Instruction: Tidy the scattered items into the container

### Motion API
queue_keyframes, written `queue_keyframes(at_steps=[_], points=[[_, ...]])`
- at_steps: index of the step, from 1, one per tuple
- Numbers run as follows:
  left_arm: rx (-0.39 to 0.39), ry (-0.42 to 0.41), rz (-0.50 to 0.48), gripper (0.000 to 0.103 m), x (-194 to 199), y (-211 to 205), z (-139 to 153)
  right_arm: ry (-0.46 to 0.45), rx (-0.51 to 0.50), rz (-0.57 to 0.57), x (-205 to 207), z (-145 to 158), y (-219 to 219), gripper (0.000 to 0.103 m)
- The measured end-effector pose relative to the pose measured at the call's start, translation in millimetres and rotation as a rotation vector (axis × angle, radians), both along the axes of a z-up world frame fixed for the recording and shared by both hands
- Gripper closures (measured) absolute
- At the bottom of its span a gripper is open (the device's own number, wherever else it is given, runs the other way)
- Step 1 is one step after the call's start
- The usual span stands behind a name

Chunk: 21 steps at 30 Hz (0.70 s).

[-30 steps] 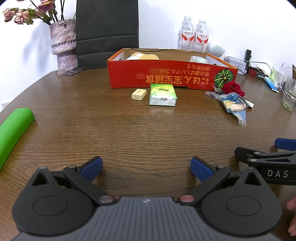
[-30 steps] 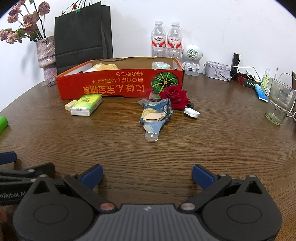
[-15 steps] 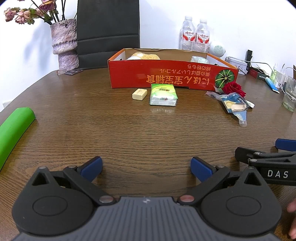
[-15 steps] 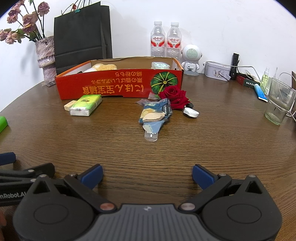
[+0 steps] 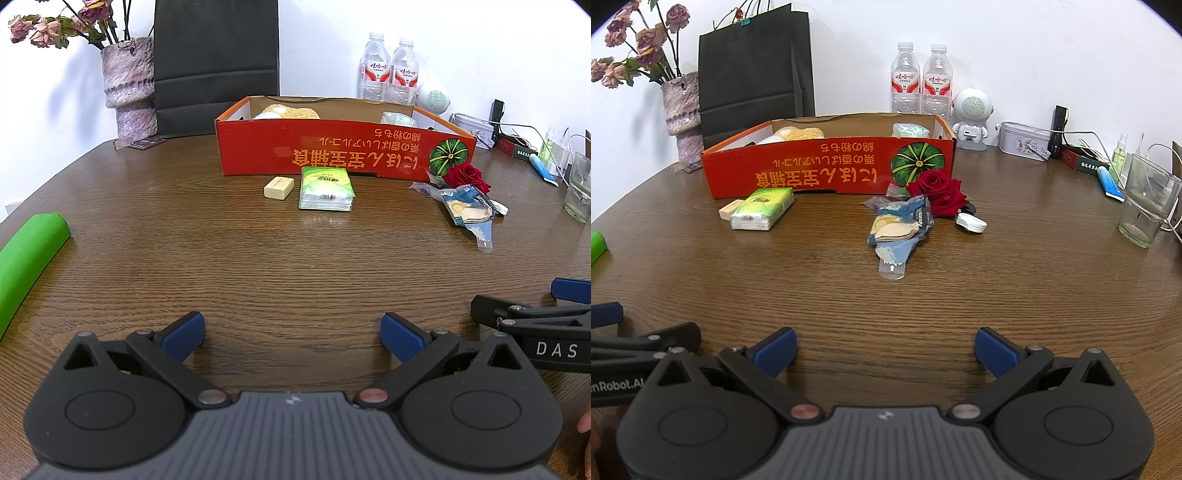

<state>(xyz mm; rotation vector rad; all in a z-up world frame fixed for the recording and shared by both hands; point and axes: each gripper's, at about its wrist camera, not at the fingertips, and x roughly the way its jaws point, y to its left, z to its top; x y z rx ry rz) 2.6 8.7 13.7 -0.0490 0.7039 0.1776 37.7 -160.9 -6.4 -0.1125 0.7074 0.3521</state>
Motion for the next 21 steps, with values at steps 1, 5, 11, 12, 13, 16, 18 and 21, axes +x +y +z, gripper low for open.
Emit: queue_keyframes(at_steps=[1, 5, 11, 12, 13, 16, 18, 21], points=[[0.000, 0.000, 0.000, 0.000, 0.0, 0.0, 0.0, 0.000, 0.000, 0.000, 0.2, -0.1, 0.1, 0.000], [0.000, 0.000, 0.000, 0.000, -0.1, -0.1, -0.2, 0.000, 0.000, 0.000, 0.2, -0.4, 0.0, 0.000], [0.000, 0.001, 0.001, 0.000, -0.3, -0.2, -0.5, -0.001, -0.002, -0.007, -1.1, -1.5, -0.3, 0.000], [0.001, 0.001, 0.000, 0.000, -0.3, -0.2, -0.5, -0.002, -0.002, -0.010, -2.1, -1.7, -0.2, 0.000], [0.001, 0.000, -0.004, 0.000, -0.2, -0.1, -0.4, -0.002, -0.003, -0.012, -2.5, -1.9, -0.4, 0.000], [-0.008, -0.005, -0.046, 0.000, 1.6, 2.8, 1.4, -0.002, -0.003, -0.002, -2.1, -2.4, -0.5, 0.000], [0.015, -0.019, -0.085, 0.000, 6.5, 5.2, 9.5, 0.008, -0.007, 0.023, 0.5, -1.1, 0.4, 0.000], [0.064, -0.091, -0.123, 0.000, 21.2, 10.3, 32.5, 0.071, 0.006, 0.103, 17.1, 10.8, -1.5, 0.007]])
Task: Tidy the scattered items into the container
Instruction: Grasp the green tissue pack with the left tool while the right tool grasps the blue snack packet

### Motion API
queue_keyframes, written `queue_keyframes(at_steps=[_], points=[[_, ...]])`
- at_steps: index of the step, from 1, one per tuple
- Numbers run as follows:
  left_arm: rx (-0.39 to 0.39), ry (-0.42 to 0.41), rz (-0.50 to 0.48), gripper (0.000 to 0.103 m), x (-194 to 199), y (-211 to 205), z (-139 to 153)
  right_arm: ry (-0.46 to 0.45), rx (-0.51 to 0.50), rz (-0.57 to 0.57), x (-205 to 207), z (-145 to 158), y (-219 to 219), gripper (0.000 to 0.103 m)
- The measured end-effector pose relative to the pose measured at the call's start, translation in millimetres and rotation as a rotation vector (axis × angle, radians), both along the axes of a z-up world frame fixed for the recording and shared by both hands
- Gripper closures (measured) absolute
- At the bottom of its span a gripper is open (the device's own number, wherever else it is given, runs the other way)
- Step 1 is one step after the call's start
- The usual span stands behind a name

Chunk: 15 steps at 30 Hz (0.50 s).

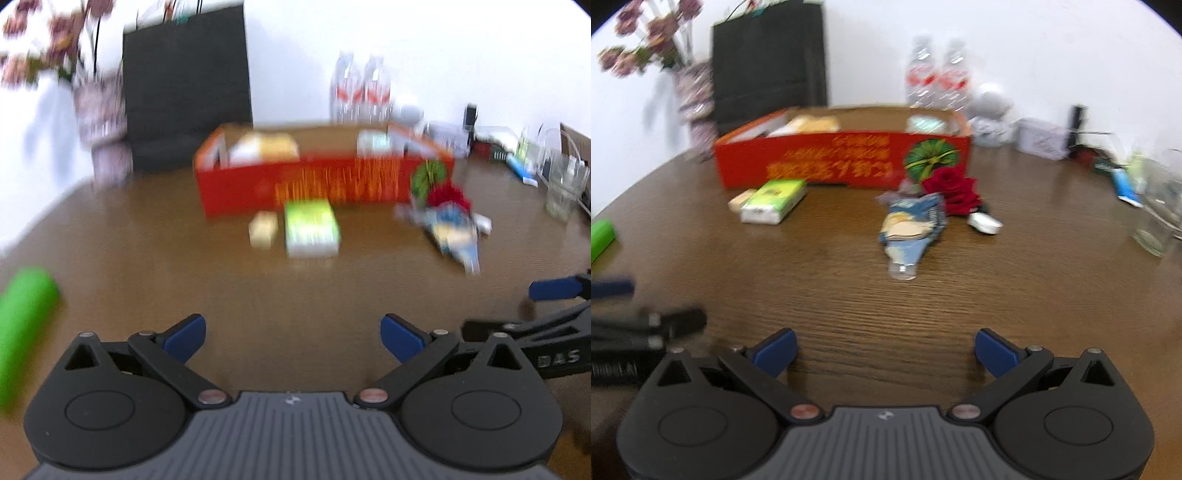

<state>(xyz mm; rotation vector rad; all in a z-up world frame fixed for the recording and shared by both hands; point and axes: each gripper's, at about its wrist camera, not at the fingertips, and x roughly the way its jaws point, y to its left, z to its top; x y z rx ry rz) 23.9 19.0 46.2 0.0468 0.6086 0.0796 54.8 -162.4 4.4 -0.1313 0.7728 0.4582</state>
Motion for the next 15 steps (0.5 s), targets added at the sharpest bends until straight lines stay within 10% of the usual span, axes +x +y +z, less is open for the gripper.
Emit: queue_keyframes(at_steps=[11, 15], points=[[-0.007, 0.126, -0.064, 0.009, 122.0, -17.1, -6.1, -0.024, 0.086, -0.038, 94.1, 21.4, 2.6, 0.032], [-0.035, 0.160, -0.046, 0.054, 131.4, -15.2, -19.0, 0.041, 0.129, -0.029, 110.9, 4.6, 7.6, 0.085]])
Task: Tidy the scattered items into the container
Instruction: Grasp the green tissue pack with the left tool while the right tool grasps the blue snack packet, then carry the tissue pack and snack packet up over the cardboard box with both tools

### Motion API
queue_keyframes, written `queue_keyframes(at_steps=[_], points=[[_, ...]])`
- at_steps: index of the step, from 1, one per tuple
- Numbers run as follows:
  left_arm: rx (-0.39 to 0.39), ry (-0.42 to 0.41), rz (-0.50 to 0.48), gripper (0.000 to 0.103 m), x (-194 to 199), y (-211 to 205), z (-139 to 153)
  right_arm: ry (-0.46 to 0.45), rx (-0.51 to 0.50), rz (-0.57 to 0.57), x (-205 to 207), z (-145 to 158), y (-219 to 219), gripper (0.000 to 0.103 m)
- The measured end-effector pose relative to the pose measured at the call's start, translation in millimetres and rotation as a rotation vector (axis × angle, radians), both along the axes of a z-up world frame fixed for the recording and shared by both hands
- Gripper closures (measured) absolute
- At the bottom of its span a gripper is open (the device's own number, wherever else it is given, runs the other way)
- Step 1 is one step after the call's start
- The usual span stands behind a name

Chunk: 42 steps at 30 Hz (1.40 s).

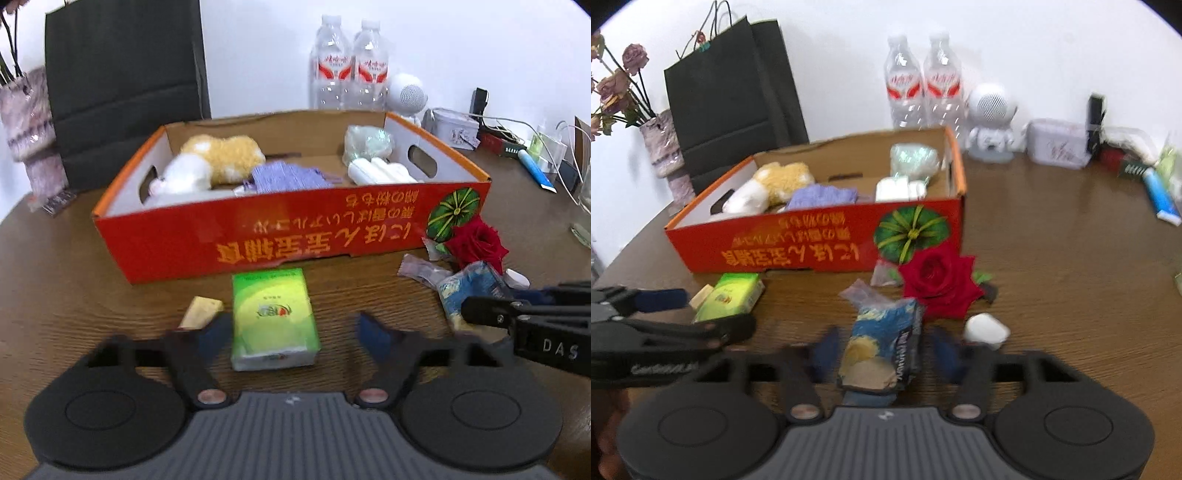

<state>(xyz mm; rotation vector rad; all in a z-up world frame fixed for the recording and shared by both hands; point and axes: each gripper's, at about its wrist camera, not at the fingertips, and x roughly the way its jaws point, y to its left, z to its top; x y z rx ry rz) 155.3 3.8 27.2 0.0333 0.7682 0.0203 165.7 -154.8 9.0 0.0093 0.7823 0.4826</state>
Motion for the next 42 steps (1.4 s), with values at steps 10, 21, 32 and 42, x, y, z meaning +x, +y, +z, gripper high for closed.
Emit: queue_keyframes(at_steps=[10, 21, 32, 42], points=[[-0.058, -0.083, 0.036, 0.057, -52.4, -0.2, 13.4, -0.055, 0.067, 0.053, -22.7, 6.5, -14.7, 0.099], [-0.044, -0.181, 0.004, 0.057, -102.9, -9.3, 52.9, -0.100, 0.023, 0.067, -62.5, 34.2, -8.9, 0.100], [-0.068, -0.280, -0.019, 0.057, -113.4, -6.6, 92.6, -0.217, 0.016, 0.040, -87.2, 92.7, -25.4, 0.100], [-0.215, -0.189, 0.011, 0.057, 47.6, 33.1, 151.5, -0.238, 0.118, 0.030, 22.2, 184.6, -12.1, 0.100]])
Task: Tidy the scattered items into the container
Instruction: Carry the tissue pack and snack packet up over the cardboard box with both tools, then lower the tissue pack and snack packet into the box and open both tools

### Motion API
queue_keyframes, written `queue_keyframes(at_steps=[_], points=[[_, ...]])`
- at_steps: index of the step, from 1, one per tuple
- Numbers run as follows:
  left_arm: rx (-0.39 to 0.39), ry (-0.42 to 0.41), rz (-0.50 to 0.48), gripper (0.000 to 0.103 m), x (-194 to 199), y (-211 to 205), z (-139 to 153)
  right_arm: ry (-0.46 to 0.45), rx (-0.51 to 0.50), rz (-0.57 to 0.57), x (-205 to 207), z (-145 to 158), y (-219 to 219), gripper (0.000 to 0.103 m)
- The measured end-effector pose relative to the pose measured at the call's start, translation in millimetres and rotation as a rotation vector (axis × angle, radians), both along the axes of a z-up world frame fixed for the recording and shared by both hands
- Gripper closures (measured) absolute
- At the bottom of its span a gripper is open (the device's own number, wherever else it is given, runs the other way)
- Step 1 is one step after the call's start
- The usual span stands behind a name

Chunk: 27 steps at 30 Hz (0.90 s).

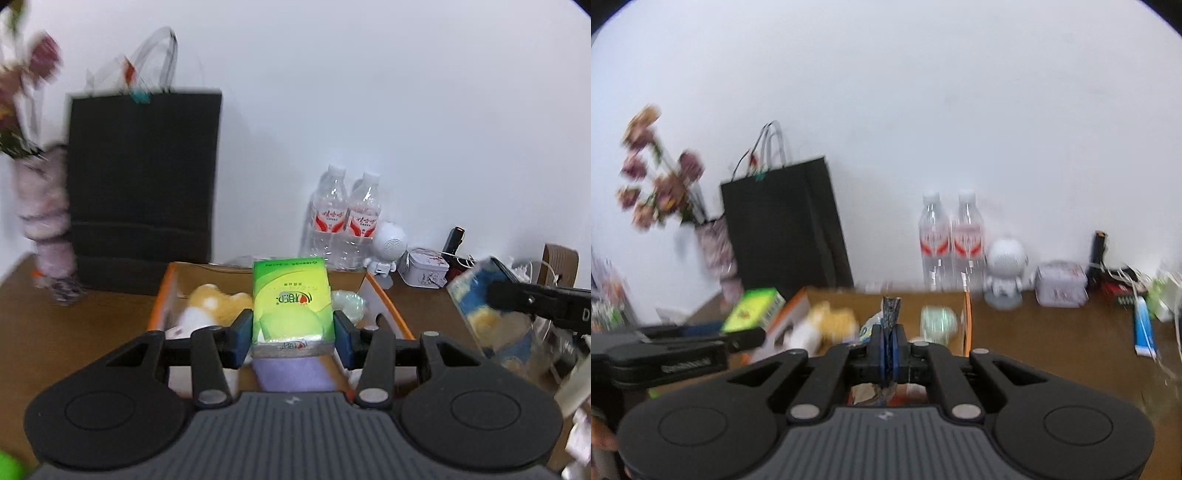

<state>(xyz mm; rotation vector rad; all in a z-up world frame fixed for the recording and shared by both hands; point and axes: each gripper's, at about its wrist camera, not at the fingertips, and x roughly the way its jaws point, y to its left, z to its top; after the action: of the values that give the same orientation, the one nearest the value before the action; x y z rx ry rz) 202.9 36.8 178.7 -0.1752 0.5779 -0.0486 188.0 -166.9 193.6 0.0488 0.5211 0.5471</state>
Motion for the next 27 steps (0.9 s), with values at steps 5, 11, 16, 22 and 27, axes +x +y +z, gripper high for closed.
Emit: queue_keyframes(at_steps=[5, 11, 16, 22, 27], points=[[-0.016, 0.163, 0.040, 0.057, 106.2, -1.4, -56.8, 0.146, 0.004, -0.003, 103.8, -18.5, 49.0, 0.100], [0.026, 0.206, 0.006, 0.043, 144.1, -4.6, -99.9, 0.304, -0.011, -0.040, 180.4, -84.6, 80.5, 0.100], [0.048, 0.107, 0.051, 0.009, 128.7, 20.2, -71.7, 0.353, 0.013, 0.012, 207.3, -117.3, 98.0, 0.098], [0.138, 0.147, 0.158, 0.000, 118.9, 37.3, -52.7, 0.364, -0.124, -0.064, 216.0, -134.0, 119.8, 0.043], [0.157, 0.253, 0.149, 0.000, 107.1, 29.9, -60.4, 0.337, -0.127, -0.100, 188.4, -100.1, 103.2, 0.018]])
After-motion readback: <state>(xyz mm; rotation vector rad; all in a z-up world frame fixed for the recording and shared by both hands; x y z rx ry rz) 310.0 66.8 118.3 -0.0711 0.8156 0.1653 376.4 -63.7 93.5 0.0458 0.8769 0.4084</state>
